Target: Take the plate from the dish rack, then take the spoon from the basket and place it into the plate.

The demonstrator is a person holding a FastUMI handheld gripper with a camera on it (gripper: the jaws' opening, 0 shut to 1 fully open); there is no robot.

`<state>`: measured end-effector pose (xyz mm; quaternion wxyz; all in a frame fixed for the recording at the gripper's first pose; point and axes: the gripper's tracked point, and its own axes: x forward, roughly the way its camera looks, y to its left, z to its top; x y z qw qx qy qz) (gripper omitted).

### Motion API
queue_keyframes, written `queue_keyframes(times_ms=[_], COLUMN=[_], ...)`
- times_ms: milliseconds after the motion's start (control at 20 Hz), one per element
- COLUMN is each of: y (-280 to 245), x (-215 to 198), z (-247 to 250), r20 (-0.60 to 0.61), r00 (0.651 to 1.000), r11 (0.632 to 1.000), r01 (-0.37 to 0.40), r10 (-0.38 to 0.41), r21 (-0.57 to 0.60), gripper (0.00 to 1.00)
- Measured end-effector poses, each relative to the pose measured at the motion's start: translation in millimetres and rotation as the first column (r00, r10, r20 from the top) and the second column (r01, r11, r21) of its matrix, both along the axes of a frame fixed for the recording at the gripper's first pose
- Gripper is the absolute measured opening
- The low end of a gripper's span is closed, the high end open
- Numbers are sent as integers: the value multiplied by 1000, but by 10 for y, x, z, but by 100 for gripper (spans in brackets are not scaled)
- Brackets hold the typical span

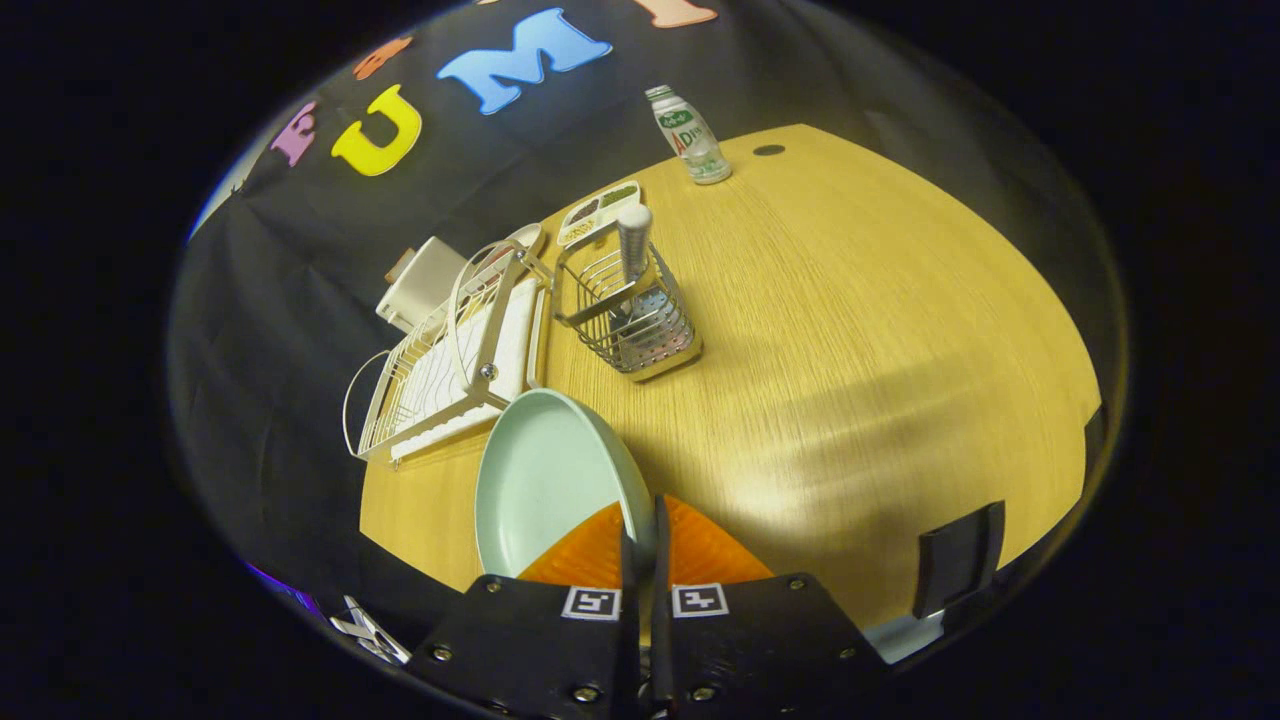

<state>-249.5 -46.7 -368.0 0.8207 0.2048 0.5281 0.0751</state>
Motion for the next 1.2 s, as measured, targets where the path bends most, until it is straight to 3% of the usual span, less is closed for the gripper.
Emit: queue_keyframes(times_ms=[300, 500, 550, 750, 950, 1050, 1200], y=[-3, -225, -271, -556, -588, -498, -418], x=[63, 247, 305, 502, 708, 741, 877], z=[-253, 94, 183, 787, 1357, 1394, 1341], r20=[14, 206, 266, 461, 649, 685, 716], r00=[1000, 971, 954, 865, 713, 685, 671], r11=[1000, 983, 975, 941, 923, 941, 962], r01=[-20, -85, -86, -34, 9, -2, 12], r10=[20, 118, 139, 196, 264, 247, 194], r21=[-5, -165, -203, -338, -385, -338, -272], gripper=[5, 22, 28, 28, 28, 31, 33])
